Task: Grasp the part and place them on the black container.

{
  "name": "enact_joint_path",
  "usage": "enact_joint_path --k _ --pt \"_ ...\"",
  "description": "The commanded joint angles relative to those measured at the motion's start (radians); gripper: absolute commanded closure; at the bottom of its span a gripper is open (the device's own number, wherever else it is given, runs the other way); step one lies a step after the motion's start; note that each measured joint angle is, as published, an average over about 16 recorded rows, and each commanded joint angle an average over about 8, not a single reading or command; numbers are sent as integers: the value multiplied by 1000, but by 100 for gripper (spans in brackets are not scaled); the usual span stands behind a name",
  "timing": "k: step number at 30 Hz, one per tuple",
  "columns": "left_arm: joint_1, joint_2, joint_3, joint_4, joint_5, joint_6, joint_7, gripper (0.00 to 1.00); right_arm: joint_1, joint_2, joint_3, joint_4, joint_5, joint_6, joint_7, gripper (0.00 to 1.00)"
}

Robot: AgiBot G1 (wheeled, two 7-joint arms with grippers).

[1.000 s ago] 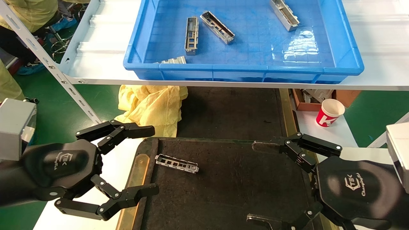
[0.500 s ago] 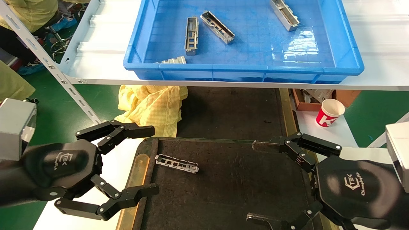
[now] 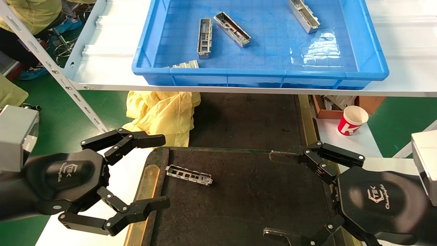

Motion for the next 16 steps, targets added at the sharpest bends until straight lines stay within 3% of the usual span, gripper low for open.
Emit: enact_joint_path --k 1,16 --pt "0 0 0 0 0 0 0 0 0 0 0 0 0 0 0 0" --pt "0 0 0 0 0 0 0 0 0 0 0 0 -1 0 0 0"
